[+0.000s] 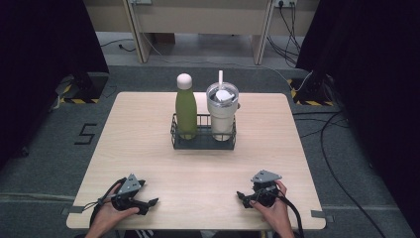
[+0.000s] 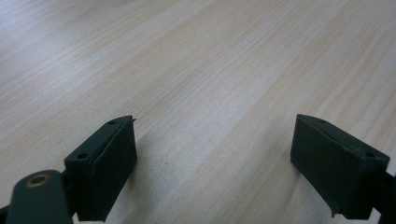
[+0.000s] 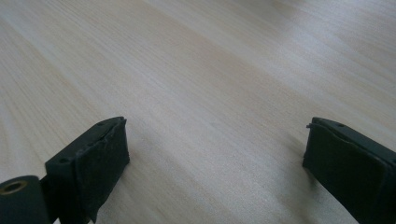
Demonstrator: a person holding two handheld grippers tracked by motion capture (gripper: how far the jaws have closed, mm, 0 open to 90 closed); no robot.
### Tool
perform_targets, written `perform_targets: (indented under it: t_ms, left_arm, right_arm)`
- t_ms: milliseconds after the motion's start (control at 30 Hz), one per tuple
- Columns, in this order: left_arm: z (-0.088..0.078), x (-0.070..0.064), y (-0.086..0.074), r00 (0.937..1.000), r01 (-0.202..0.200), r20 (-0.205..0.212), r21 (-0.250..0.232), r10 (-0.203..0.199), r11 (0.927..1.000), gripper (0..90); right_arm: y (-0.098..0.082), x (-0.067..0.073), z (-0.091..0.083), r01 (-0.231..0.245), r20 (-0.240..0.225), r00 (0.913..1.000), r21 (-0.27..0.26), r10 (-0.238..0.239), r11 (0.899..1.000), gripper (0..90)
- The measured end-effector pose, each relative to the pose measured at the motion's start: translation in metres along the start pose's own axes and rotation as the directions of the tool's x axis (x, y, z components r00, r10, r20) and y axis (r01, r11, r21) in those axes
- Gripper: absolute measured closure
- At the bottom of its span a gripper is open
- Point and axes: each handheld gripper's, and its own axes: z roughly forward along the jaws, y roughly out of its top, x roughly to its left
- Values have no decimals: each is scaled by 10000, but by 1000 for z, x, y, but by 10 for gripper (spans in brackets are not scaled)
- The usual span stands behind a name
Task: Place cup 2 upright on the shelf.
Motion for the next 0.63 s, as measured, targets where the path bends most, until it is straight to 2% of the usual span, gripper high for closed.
perform_targets:
  t_ms: [633]
  left_arm:
    - [0,1,0,10000,-1,40,-3,1,10000,132]
  right_arm:
    - [0,0,0,12,2,10000,-6,-12,10000,69]
